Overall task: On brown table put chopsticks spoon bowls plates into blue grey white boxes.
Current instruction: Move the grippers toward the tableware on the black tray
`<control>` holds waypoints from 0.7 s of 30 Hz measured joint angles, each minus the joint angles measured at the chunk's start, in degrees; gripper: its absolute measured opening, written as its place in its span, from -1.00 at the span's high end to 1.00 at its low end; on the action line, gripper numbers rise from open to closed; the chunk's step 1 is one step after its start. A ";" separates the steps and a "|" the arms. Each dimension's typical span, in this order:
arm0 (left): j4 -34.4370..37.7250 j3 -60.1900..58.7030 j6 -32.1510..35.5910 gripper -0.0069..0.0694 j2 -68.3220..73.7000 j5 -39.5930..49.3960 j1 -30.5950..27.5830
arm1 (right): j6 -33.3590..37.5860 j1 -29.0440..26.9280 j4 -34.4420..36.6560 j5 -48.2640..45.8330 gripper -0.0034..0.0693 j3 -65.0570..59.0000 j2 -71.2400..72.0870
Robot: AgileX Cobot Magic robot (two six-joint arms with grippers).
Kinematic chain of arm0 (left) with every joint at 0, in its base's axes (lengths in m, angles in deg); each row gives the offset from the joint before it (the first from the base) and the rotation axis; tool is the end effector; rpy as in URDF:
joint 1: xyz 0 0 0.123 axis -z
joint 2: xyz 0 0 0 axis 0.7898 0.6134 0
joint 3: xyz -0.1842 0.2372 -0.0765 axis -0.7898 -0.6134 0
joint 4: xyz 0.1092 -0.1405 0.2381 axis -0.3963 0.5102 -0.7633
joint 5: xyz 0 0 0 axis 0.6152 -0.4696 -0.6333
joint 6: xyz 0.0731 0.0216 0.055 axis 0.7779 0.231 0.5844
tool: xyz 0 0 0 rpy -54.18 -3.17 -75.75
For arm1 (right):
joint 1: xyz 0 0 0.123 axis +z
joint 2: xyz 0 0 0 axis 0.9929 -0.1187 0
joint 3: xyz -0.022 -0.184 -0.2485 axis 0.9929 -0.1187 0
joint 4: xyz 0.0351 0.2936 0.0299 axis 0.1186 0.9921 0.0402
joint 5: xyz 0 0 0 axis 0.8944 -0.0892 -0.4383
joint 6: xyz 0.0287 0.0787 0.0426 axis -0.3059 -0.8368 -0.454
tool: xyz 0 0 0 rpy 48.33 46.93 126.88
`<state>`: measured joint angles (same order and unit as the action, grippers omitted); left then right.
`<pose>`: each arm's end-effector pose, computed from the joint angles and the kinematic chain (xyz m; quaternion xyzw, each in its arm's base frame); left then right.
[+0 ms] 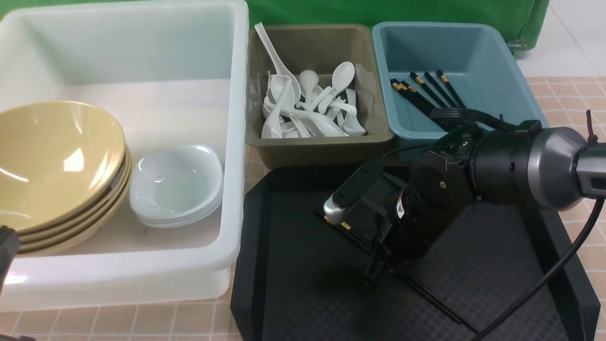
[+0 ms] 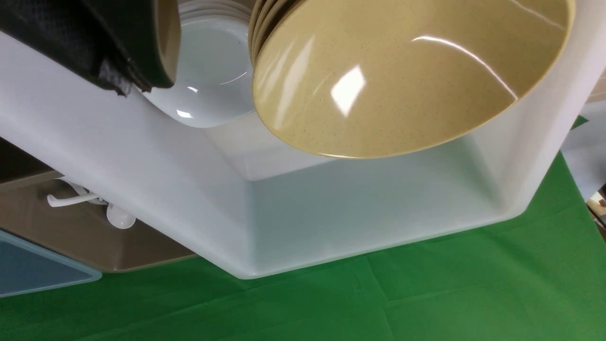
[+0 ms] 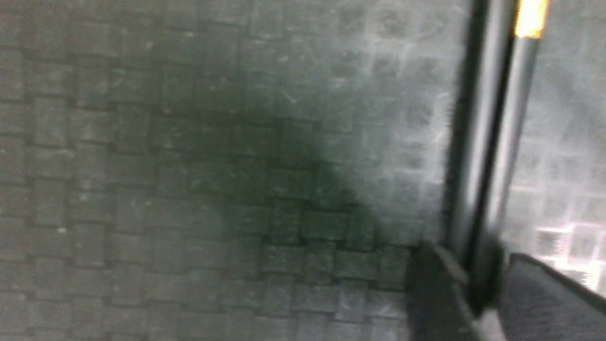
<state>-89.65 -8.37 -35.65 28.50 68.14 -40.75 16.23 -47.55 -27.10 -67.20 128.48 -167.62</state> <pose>0.0779 -0.0100 0.2753 0.1149 0.7251 0.0112 0.6789 0.3243 0.2311 0.1507 -0.3971 0.9099 0.0190 0.1183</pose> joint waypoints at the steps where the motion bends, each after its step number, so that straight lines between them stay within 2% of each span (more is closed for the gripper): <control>1: 0.00 0.00 0.00 0.81 0.00 0.00 0.00 | -0.14 0.00 -0.29 -0.14 0.01 0.33 -0.06; 3: 0.00 0.00 -0.05 0.81 0.00 0.00 0.00 | -0.13 0.00 -0.97 -0.53 -0.19 1.28 -0.18; 4: 0.00 0.00 -0.05 0.81 0.00 0.00 0.00 | -0.07 0.00 -1.03 -0.60 -0.21 1.37 -0.25; 6: 0.00 0.00 -0.05 0.81 0.00 0.00 0.00 | 0.26 -0.05 -1.02 -0.62 -0.36 2.47 -0.74; 12: -0.06 0.00 -0.05 0.81 0.00 0.00 0.00 | 0.32 -0.05 1.09 0.82 -0.37 5.05 -2.97; 16: -0.59 0.00 -0.05 0.81 0.00 0.00 0.00 | 0.44 -0.05 3.29 0.97 -0.16 5.94 -4.30; 20: -0.83 0.00 -0.05 0.81 0.00 0.00 0.00 | 1.63 0.01 4.34 2.23 0.49 6.43 -4.72; 21: -0.83 0.00 -0.05 0.81 0.00 0.00 0.00 | 1.69 0.01 4.34 2.23 0.51 6.43 -4.72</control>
<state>-90.48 -8.37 -35.70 28.50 68.14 -40.75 17.92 -47.55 -22.77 -64.97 134.91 -172.33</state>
